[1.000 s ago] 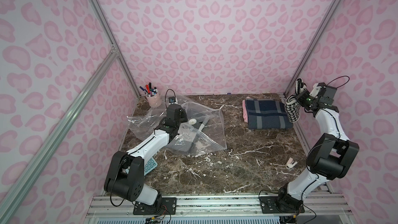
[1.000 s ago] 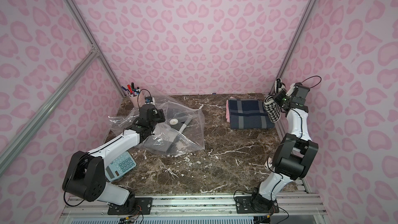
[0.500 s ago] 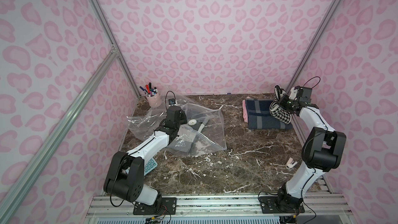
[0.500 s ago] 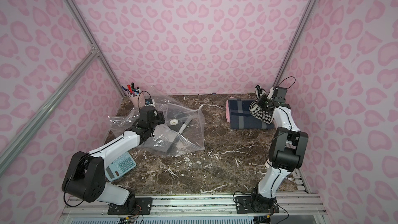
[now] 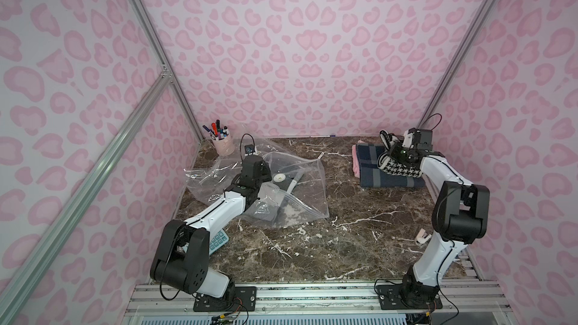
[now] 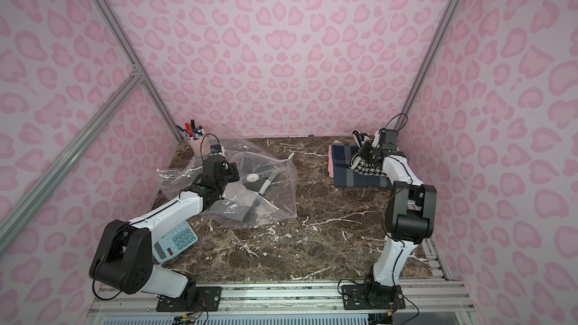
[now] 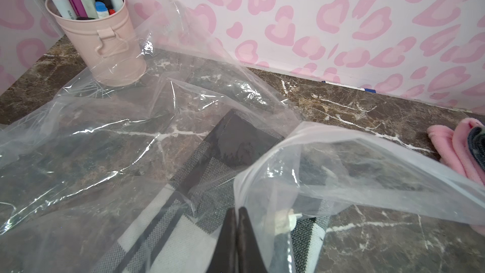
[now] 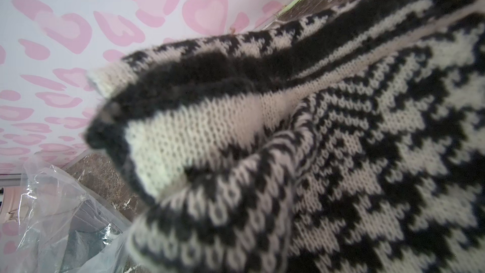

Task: Take the blanket out of the vacuum bag
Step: Place the blanket at the corner of the board.

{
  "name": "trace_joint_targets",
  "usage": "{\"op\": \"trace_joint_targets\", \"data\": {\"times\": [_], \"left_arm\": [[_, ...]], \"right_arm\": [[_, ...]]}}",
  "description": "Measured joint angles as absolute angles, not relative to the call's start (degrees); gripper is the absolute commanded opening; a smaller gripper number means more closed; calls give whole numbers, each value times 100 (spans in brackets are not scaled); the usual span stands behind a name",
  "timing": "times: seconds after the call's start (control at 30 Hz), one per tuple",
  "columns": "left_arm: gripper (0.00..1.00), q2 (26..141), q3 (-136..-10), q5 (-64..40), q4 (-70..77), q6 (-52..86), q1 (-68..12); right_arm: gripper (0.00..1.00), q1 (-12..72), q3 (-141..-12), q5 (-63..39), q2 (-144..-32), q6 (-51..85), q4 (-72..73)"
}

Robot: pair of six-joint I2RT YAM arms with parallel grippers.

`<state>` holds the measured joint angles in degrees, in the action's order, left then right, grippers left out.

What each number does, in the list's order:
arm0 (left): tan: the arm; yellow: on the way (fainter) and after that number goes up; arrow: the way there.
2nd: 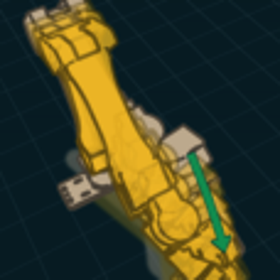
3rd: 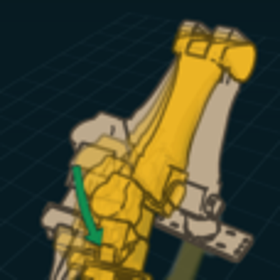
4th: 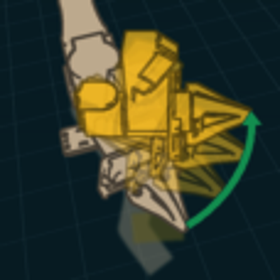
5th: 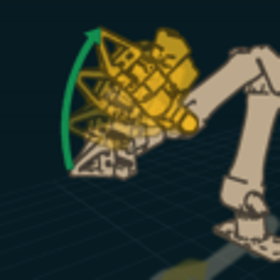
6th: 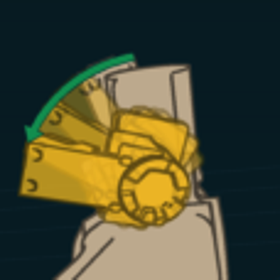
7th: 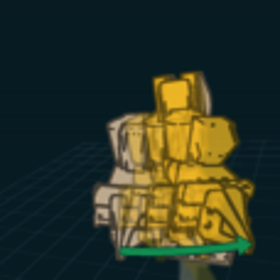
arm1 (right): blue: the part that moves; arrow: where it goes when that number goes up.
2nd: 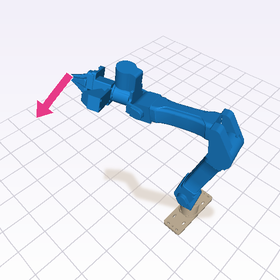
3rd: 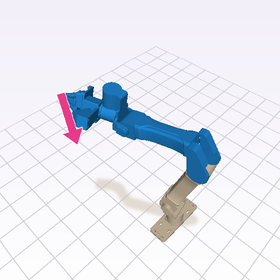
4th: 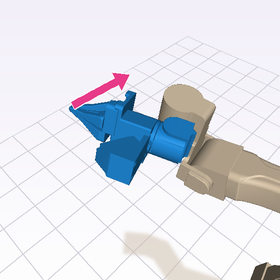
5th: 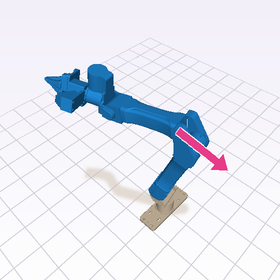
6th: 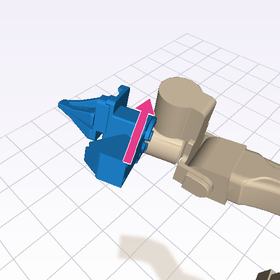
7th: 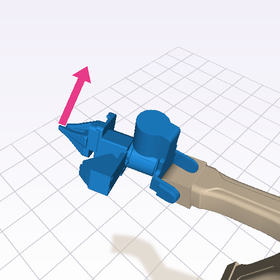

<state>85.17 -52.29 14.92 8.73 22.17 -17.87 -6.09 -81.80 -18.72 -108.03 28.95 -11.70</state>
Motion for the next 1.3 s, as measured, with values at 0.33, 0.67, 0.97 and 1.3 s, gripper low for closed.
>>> {"op": "trace_joint_targets", "data": {"times": [0.33,0.67,0.97,1.3], "left_arm": [[4,8510,-5227,1452,895,2217,-1787],[4,8403,-5190,1380,899,2233,-1787],[4,8392,-5175,1343,899,2233,-1787],[4,8403,-5159,1319,908,2235,-1798]], "right_arm": [[0,-421,-8106,-1859,-10943,2943,-1037],[10,-338,-8060,-1870,-11093,2943,-891],[41,-139,-7990,-2112,-11085,2880,-707],[70,73,-8077,-2530,-10899,2714,-784]]}}
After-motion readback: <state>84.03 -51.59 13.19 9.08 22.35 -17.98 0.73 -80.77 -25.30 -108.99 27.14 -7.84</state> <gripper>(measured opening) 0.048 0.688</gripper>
